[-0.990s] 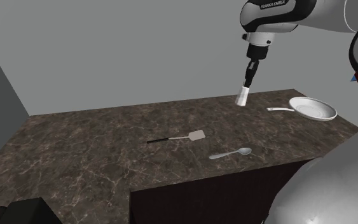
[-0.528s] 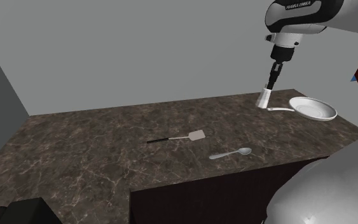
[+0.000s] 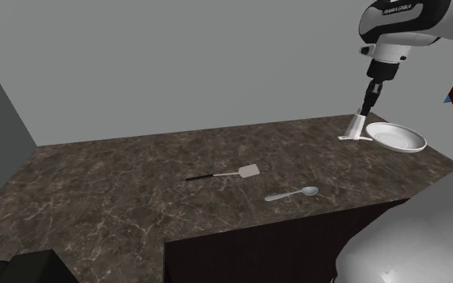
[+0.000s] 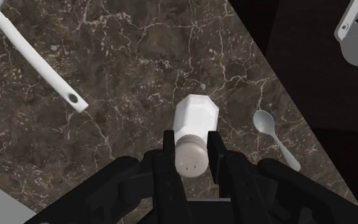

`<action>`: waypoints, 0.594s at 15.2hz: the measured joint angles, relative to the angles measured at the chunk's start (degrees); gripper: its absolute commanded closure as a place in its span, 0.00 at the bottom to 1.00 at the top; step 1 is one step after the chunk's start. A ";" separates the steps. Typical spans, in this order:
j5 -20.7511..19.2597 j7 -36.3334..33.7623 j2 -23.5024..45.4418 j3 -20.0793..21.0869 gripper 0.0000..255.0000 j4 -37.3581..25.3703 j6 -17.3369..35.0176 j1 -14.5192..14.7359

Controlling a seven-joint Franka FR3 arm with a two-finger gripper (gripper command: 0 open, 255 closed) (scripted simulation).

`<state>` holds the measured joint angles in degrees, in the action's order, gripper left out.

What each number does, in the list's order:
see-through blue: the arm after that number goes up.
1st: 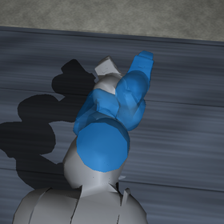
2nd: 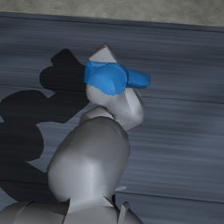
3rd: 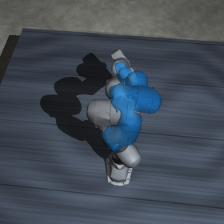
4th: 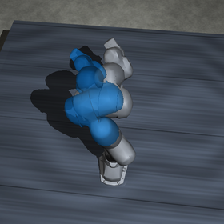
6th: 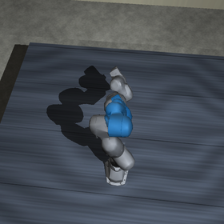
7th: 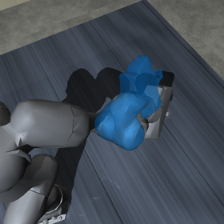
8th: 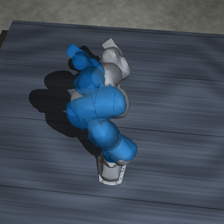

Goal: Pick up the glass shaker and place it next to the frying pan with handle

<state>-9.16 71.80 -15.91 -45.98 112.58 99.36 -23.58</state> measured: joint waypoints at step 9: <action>-0.13 0.48 0.56 -1.20 1.00 6.27 6.73 -0.26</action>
<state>-9.29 72.28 -15.36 -47.18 118.84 106.09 -23.84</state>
